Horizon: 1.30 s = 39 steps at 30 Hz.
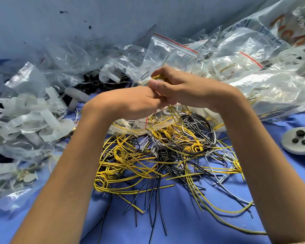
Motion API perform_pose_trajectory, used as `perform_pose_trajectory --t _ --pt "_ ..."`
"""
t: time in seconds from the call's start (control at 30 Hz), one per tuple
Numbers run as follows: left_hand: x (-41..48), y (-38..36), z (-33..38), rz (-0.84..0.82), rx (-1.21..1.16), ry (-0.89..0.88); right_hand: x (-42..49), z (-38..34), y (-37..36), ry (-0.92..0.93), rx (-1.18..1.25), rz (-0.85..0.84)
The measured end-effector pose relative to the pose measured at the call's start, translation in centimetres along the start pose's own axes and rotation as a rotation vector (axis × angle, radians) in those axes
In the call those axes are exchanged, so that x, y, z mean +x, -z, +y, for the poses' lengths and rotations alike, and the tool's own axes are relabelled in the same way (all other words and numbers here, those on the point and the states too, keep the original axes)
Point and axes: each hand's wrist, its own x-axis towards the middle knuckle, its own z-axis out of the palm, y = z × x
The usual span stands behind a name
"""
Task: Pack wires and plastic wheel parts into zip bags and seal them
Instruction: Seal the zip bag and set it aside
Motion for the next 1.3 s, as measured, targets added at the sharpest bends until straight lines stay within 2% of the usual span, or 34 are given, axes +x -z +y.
perform_pose_trajectory --t 0.13,0.27,0.37,0.47,0.53,0.63,0.73,0.83,0.9,1.0,1.13,1.23,1.3 --pt "-0.1 -0.3 0.3 0.096 -0.042 -0.049 0.1 0.2 0.0 -0.071 -0.013 -0.022" --pt "0.0 -0.4 -0.2 0.155 -0.033 -0.063 -0.6 0.1 0.1 -0.134 0.147 -0.173" --pt "0.1 -0.1 -0.6 0.202 -0.049 -0.029 -1.0 0.2 0.3 -0.073 0.134 -0.246" --pt "0.3 0.1 -0.7 0.245 -0.082 -0.026 -0.5 0.8 0.1 -0.021 0.151 -0.226" --pt "0.2 0.2 -0.7 0.204 -0.127 -0.057 -0.2 1.2 0.2 -0.034 0.114 -0.183" --pt "-0.1 0.1 -0.4 0.051 -0.164 -0.103 -0.2 1.9 1.1 -0.104 -0.021 -0.155" --pt "0.3 -0.5 -0.6 -0.031 0.036 -0.088 -0.6 2.9 2.1 -0.262 -0.136 -0.135" --pt "0.6 -0.8 -1.5 -0.013 0.198 -0.008 -0.9 3.7 2.5 -0.374 -0.176 -0.092" --pt "0.4 -0.3 -2.4 0.059 0.125 0.073 -0.9 3.9 2.4 -0.441 -0.199 -0.132" --pt "0.2 0.9 -4.0 0.331 0.024 0.175 -0.8 3.6 1.8 -0.494 -0.221 -0.252" --pt "0.1 1.9 -4.9 0.649 -0.113 0.216 -1.0 2.3 1.6 -0.412 -0.389 -0.362" --pt "0.3 2.1 -4.8 0.796 -0.311 0.228 -1.0 1.8 1.5 -0.345 -0.573 -0.330" --pt "0.5 2.2 -4.3 0.845 -0.463 0.221 -0.9 1.7 1.5 -0.270 -0.537 -0.244"
